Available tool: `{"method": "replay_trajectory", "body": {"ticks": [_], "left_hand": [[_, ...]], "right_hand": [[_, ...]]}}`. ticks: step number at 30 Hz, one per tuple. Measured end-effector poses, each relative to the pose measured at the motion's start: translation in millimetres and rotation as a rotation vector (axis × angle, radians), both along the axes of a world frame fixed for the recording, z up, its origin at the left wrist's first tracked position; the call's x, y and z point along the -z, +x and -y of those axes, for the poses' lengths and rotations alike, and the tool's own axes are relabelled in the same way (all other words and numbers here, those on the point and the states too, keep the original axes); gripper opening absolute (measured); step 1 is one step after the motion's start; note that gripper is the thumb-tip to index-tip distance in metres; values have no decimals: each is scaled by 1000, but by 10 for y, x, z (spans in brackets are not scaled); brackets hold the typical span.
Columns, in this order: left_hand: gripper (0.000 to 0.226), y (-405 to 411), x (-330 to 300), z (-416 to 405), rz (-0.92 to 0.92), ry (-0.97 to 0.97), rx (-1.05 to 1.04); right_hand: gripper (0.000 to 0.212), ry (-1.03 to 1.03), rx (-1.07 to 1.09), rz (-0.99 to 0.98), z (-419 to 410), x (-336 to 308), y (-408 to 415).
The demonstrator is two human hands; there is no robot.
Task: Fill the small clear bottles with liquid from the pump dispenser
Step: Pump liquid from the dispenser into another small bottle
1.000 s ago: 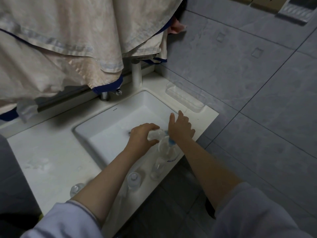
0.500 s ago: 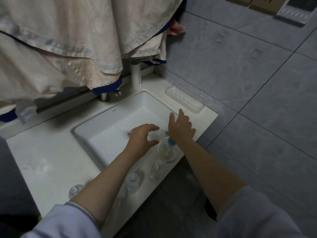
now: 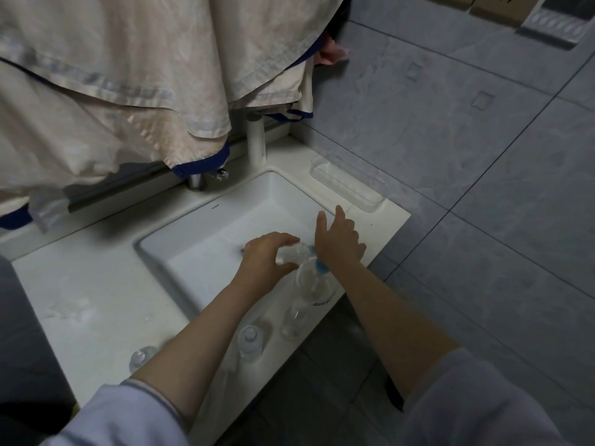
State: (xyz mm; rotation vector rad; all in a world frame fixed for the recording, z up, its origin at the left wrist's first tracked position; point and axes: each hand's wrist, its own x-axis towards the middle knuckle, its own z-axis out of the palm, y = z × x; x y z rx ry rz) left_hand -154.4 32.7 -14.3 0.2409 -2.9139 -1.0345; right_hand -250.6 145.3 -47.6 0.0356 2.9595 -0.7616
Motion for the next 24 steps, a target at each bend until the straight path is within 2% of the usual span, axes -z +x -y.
{"method": "replay_trajectory", "body": {"ticks": [6, 11, 24], "left_hand": [[38, -11, 187, 65, -52, -16, 34], [44, 9, 258, 110, -60, 164, 35], [45, -12, 295, 151, -41, 182, 61]], "right_hand": [[63, 51, -8, 9, 10, 65, 62], [64, 48, -27, 21, -3, 4, -9], [64, 56, -26, -27, -7, 63, -1]]}}
